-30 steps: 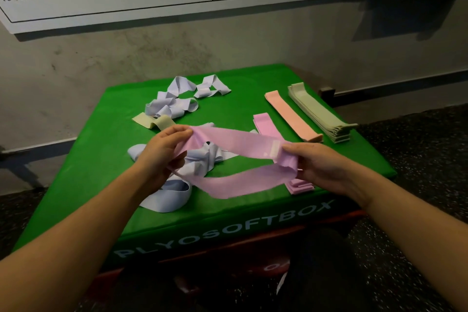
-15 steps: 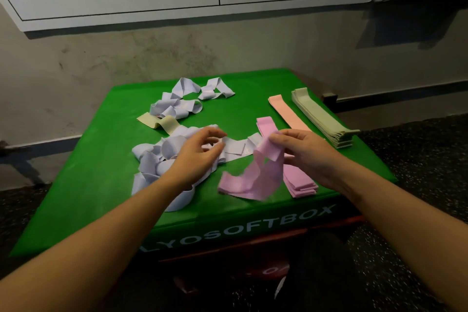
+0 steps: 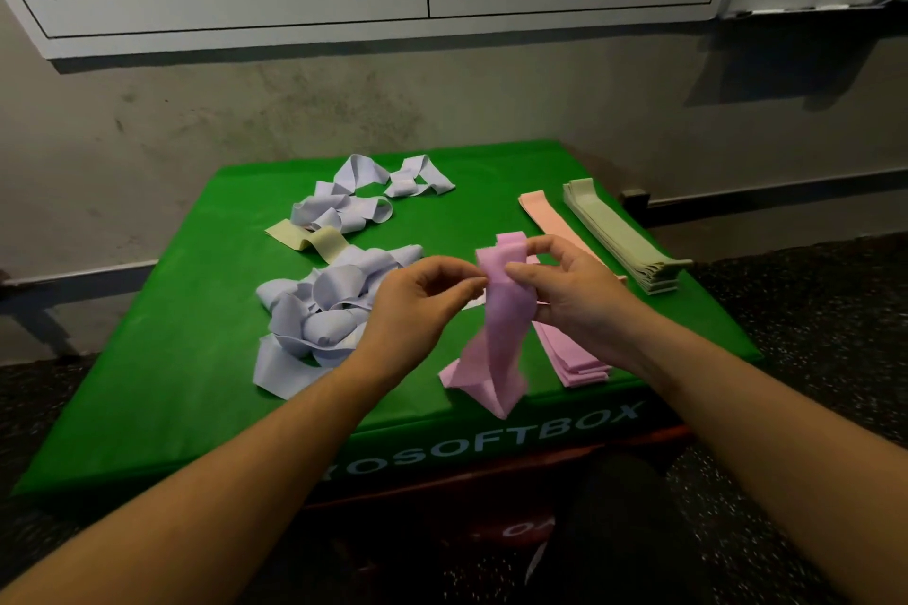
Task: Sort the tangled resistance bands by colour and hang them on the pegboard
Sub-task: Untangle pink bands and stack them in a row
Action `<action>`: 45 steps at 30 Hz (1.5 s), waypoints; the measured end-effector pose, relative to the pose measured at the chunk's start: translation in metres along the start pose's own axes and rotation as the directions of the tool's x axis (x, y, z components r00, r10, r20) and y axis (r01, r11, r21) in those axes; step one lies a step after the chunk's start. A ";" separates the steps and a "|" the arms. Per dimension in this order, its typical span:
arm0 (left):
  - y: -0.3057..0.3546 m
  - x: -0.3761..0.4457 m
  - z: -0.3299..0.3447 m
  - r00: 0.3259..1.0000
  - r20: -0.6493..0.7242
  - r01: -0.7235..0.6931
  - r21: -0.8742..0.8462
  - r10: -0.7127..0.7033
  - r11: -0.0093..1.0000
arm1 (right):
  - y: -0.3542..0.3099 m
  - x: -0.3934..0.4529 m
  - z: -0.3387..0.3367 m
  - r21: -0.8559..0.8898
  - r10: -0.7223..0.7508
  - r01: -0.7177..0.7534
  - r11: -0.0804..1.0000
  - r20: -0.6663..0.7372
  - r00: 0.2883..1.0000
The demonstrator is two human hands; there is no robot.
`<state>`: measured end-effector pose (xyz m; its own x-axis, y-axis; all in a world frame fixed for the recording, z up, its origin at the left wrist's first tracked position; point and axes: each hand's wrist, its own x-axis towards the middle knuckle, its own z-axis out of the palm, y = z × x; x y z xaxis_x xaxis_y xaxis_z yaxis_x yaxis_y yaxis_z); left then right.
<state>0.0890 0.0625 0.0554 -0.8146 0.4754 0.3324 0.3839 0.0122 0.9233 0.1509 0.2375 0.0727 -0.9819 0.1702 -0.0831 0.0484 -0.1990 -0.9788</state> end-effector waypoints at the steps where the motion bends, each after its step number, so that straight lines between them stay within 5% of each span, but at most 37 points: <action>1: 0.002 0.000 0.000 1.000 0.013 0.002 -0.009 -0.002 1.000 | 0.000 -0.001 0.000 0.018 0.005 -0.005 1.000 -0.005 1.000; 8: 0.005 -0.001 0.008 0.997 0.047 0.060 -0.124 -0.055 0.990 | -0.005 -0.006 0.000 0.017 -0.044 0.044 0.999 0.009 0.999; 13: 0.008 0.000 0.008 0.995 0.012 0.099 -0.038 -0.098 0.994 | -0.009 -0.011 -0.007 -0.245 -0.074 0.078 0.966 0.026 0.997; 18: 0.013 0.001 0.009 0.997 -0.001 0.072 -0.023 -0.072 0.997 | -0.012 -0.015 -0.018 -0.626 -0.294 0.284 0.726 0.090 0.951; 22: 0.016 0.002 0.015 0.998 -0.017 -0.053 0.075 0.054 0.996 | -0.015 -0.011 -0.023 -0.729 -0.456 0.382 0.569 0.107 0.883; 26: 0.020 0.009 0.021 0.989 0.122 0.114 -0.218 -0.089 0.969 | -0.026 -0.014 -0.019 -0.535 -0.419 0.408 0.740 0.107 0.901; 33: 0.024 0.014 0.037 0.964 0.213 0.193 -0.162 -0.157 0.968 | -0.028 -0.001 -0.019 -0.291 -0.377 0.346 0.892 -0.059 0.924; 37: 0.029 0.022 0.047 0.975 0.137 0.202 -0.208 -0.176 0.957 | -0.019 0.002 -0.022 -0.153 -0.247 0.228 0.961 -0.119 0.962; 45: 0.036 0.059 0.061 0.935 0.093 0.317 -0.651 -0.342 0.689 | 0.015 -0.014 -0.045 -0.375 -0.064 0.095 0.922 0.093 0.994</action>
<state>0.0814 0.1446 0.0967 -0.8524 0.5224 -0.0228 -0.2769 -0.4139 0.8672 0.1732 0.2753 0.0509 -0.9957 0.0926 -0.0024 0.0205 0.1946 -0.9807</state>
